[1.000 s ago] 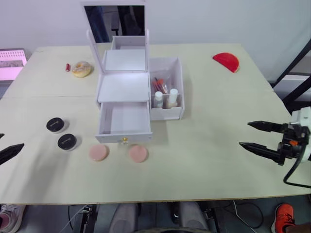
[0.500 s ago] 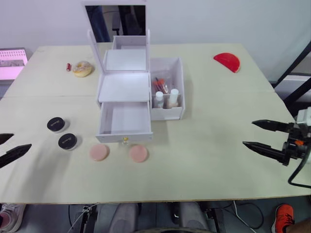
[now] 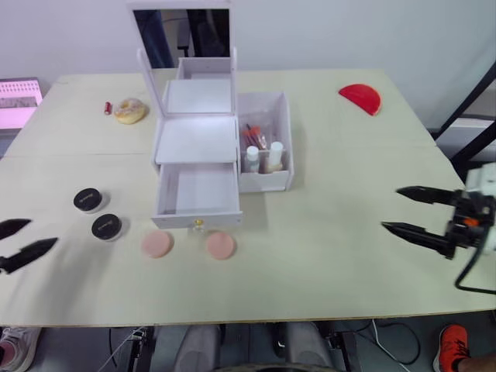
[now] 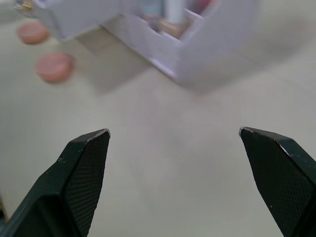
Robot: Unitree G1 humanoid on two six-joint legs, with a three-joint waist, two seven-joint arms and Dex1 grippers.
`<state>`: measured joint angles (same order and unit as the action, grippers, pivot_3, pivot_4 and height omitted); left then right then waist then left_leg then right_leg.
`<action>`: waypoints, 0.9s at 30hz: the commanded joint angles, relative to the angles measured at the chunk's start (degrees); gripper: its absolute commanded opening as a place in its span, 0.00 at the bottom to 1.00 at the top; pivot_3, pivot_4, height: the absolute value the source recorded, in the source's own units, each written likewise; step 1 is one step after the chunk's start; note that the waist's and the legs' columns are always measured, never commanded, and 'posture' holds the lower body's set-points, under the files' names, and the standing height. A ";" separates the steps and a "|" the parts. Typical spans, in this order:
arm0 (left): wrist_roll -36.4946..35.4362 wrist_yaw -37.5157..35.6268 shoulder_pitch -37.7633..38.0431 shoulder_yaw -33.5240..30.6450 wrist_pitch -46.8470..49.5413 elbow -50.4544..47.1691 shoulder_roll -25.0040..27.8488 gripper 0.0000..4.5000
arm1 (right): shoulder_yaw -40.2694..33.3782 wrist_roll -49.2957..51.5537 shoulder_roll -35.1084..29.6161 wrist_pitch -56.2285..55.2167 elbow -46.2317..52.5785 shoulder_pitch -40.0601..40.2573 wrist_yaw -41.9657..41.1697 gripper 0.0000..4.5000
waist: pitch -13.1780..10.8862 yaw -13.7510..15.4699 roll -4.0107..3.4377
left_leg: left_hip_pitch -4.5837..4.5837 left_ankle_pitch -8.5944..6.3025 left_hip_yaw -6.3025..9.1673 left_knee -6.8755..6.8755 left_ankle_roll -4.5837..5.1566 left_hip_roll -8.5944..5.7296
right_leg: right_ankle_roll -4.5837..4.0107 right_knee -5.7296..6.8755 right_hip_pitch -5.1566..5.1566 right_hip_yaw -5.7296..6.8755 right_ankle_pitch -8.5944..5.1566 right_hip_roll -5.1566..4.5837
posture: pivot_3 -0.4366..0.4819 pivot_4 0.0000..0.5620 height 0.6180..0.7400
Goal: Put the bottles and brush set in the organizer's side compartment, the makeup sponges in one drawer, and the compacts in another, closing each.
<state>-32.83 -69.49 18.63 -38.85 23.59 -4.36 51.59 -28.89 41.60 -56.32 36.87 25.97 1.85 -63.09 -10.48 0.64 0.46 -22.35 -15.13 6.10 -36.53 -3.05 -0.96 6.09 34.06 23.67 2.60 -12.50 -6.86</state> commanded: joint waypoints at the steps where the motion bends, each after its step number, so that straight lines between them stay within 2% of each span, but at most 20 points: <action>1: -4.22 4.29 2.62 3.51 4.49 -15.19 -3.09 0.99 | 2.71 4.27 0.51 3.14 5.75 -4.65 5.27 1.00 | -0.01 0.08 0.16 | 0.00 0.00 -0.01 0.00 0.00 -0.02 | 0.00 0.01 0.01 -0.02 0.00 0.00 | 0.48 0.27 1.00; 3: -6.84 9.34 4.78 7.78 7.63 -25.82 -6.92 0.99 | 6.79 6.11 1.60 5.40 7.17 -10.73 9.42 1.00 | -0.01 0.02 0.22 | -0.01 0.00 0.00 -0.01 0.00 -0.02 | -0.22 0.01 0.01 -0.01 0.13 0.05 | 0.48 0.27 1.00; 6: -6.73 17.40 6.70 14.44 11.05 -36.29 -10.93 0.99 | 11.53 6.99 2.59 7.69 6.95 -17.73 12.42 1.00 | 0.00 0.07 0.22 | 0.04 0.01 -0.09 -0.04 0.01 -0.06 | -0.23 0.01 -0.03 -0.13 0.15 0.05 | 0.48 0.27 1.00; 11: -0.13 35.15 5.03 27.05 16.50 -46.07 -18.03 0.99 | 17.87 6.06 4.26 8.89 4.71 -25.61 13.75 1.00 | 0.01 0.23 0.22 | 0.15 0.03 0.01 -0.10 0.04 -0.08 | -0.22 0.08 -0.17 -0.13 0.14 0.13 | 0.48 0.27 1.00; 16: 12.55 52.22 3.77 39.43 18.48 -49.41 -24.67 0.99 | 21.93 6.06 4.48 9.57 3.58 -29.25 12.47 1.00 | 0.04 0.13 0.15 | 0.16 0.03 0.01 -0.23 0.05 -0.10 | -0.24 0.12 -0.22 -0.14 0.16 0.16 | 0.48 0.27 1.00; 18: 16.10 56.39 3.26 44.60 18.96 -49.07 -27.14 0.99 | 22.69 6.43 4.29 10.07 3.28 -30.48 11.98 1.00 | 0.04 0.15 0.17 | 0.12 0.03 0.03 -0.36 0.05 -0.11 | -0.23 0.16 -0.25 -0.13 0.17 0.17 | 0.48 0.27 1.00; 20: 19.08 58.66 3.02 49.21 18.68 -47.63 -28.44 0.99 | 23.00 6.95 3.64 10.71 2.81 -31.73 10.86 1.00 | 0.04 0.15 0.16 | 0.11 0.02 0.03 -0.43 0.06 -0.12 | -0.19 0.18 -0.26 -0.14 0.14 0.17 | 0.48 0.27 1.00; 27: 25.05 62.32 2.58 55.50 15.78 -42.29 -30.99 0.99 | 24.33 6.60 3.01 12.13 0.69 -36.20 8.11 1.00 | 0.05 0.13 0.15 | 0.10 0.02 0.04 -0.48 0.06 -0.12 | -0.03 0.18 -0.24 -0.13 0.04 0.17 | 0.48 0.27 1.00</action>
<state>-9.59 -8.27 21.49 15.40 40.76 -47.11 21.29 -3.96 47.59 -52.83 48.85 26.43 -32.97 -54.42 -10.43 0.77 0.60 -22.25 -15.11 6.15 -36.98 -2.99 -1.07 6.06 34.23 23.43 2.47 -12.46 -6.68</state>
